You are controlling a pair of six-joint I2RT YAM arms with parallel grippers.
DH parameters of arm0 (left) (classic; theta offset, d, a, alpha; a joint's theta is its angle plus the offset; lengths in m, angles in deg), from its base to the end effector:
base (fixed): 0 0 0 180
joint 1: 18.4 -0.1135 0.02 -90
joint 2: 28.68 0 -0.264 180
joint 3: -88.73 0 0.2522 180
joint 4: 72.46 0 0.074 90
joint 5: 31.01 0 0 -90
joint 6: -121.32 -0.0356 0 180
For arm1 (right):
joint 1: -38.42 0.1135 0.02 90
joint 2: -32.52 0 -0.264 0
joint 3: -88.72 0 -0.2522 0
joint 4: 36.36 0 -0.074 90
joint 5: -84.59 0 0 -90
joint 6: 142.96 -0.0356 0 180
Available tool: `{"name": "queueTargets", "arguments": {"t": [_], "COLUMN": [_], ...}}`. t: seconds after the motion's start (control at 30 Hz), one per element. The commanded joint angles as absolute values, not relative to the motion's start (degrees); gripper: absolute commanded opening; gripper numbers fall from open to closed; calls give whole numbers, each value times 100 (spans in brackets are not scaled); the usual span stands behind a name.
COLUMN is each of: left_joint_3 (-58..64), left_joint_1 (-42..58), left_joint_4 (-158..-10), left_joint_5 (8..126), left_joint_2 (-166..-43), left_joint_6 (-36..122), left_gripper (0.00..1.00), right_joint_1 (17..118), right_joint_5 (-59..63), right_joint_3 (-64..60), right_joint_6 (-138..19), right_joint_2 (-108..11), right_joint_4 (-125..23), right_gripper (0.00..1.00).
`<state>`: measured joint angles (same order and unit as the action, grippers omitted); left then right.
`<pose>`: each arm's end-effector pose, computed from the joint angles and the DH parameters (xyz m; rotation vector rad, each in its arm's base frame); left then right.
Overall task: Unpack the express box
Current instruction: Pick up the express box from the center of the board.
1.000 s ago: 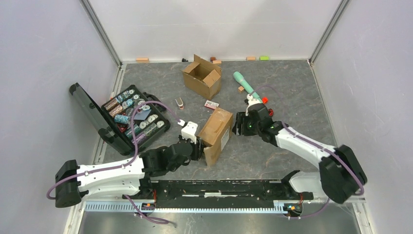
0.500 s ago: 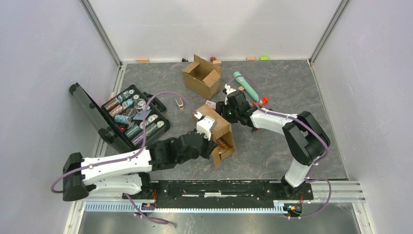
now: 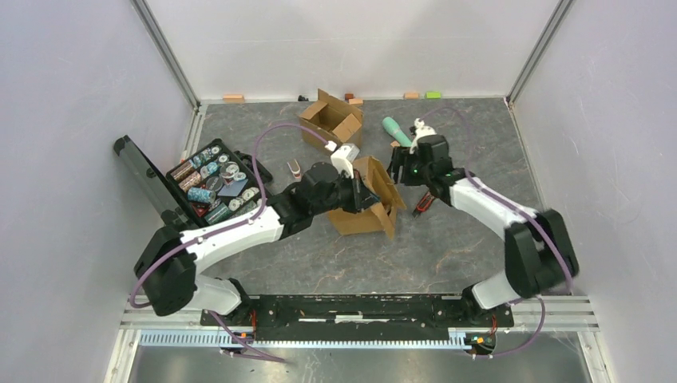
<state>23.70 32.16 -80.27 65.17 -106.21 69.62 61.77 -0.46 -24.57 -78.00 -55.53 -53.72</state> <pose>0.1951 -0.2432 0.2787 0.3022 2.0758 -1.1024 0.3030 0.1342 0.2171 -0.0138 2.3018 0.5437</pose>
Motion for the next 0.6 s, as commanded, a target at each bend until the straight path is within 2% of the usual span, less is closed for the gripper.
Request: {"name": "queueTargets", "arguments": {"t": [0.0,0.17,0.3,0.43,0.57], "left_joint_3": [1826,1112,808,617,453], "left_joint_1": [3057,3047,3038,3038,3038], "left_joint_4": [-8857,-9591,-9835,-9930,-10066], "left_joint_5": [6644,6541,6564,6618,6673], "left_joint_2": [-11152,-11621,-11831,-11951,-12035], "left_joint_6": [7647,7700,7687,7676,7642], "left_gripper": [2,2,2,2,2], "right_joint_1": [6172,6436,7554,8240,9016], "right_joint_5": [-734,-1259,-1905,-2478,-3300], "right_joint_3": [-2600,-3375,-4007,-4419,-4447], "right_joint_6": [-7356,-7396,-7389,-7348,-7212], "right_joint_2": [-4195,-2718,-1819,-1465,-1621], "right_joint_4": [-5824,-5837,-5585,-5312,-5154], "right_gripper": [75,73,72,72,72]}}
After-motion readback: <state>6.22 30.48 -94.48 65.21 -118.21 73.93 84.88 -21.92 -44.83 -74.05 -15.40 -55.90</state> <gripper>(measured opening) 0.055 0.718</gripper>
